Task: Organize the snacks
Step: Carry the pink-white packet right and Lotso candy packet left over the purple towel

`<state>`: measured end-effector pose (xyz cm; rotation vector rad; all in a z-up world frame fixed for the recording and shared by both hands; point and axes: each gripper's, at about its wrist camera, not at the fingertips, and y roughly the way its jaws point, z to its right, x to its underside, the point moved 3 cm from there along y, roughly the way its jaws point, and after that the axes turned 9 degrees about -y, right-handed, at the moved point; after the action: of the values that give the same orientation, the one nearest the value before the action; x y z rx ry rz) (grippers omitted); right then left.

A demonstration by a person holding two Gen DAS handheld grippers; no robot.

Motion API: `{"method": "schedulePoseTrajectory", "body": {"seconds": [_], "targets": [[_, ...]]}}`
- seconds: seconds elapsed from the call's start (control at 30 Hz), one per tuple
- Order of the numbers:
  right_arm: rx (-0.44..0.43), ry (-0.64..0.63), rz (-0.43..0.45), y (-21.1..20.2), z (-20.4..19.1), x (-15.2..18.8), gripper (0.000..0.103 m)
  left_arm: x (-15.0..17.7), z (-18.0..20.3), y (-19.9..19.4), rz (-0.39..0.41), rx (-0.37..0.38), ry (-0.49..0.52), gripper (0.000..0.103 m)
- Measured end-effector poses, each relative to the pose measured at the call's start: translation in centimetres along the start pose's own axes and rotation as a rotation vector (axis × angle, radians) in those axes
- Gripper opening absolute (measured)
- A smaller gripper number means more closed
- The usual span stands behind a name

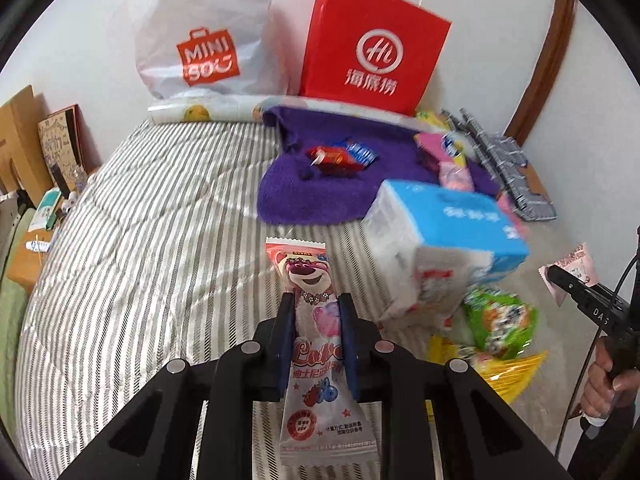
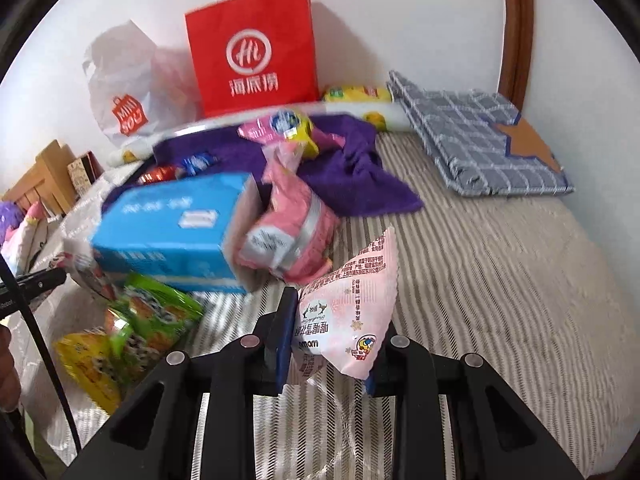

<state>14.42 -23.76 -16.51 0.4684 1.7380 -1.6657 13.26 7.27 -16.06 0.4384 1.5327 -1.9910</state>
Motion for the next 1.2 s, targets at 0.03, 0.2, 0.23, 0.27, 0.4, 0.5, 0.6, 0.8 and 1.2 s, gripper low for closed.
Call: {"method": "schedulePoseTrajectory", "body": {"seconds": [0.03, 0.2, 0.23, 0.27, 0.4, 0.5, 0.6, 0.8, 1.2], "targets": [[0.003, -0.006, 0.017, -0.6, -0.1, -0.5, 0.028, -0.3, 0.3, -0.4, 0.01, 0.007, 0.004, 0.02], [-0.002, -0.016, 0.056, -1.9, -0.6, -2.6, 0.028, -2.1, 2.0, -1.7, 0.054, 0.023, 0.034, 0.02], [-0.004, -0.016, 0.063, -2.0, -0.6, -3.1, 0.028, -2.6, 2.3, -1.7, 0.057, 0.033, 0.034, 0.02], [-0.003, -0.017, 0.07, -2.0, -0.7, -3.6, 0.028, -3.0, 2.6, -1.8, 0.062, 0.04, 0.034, 0.02], [-0.015, -0.007, 0.093, -1.8, -0.6, -5.9, 0.028, -5.2, 3.6, -1.7, 0.078, 0.063, 0.026, 0.02], [-0.017, -0.008, 0.121, -1.7, -0.5, -8.0, 0.028, -6.8, 4.2, -1.3, 0.098, 0.053, 0.019, 0.02], [-0.019, -0.009, 0.137, -1.4, -0.3, -9.9, 0.028, -8.5, 4.8, -0.8, 0.14, 0.01, 0.033, 0.02], [-0.018, -0.007, 0.145, 0.5, 0.5, -13.3, 0.028, -11.7, 5.0, 0.9, 0.136, 0.019, 0.005, 0.02], [-0.024, -0.01, 0.127, 6.1, 1.4, -17.1, 0.028, -16.6, 6.4, 5.6, 0.134, 0.068, -0.018, 0.02]]}}
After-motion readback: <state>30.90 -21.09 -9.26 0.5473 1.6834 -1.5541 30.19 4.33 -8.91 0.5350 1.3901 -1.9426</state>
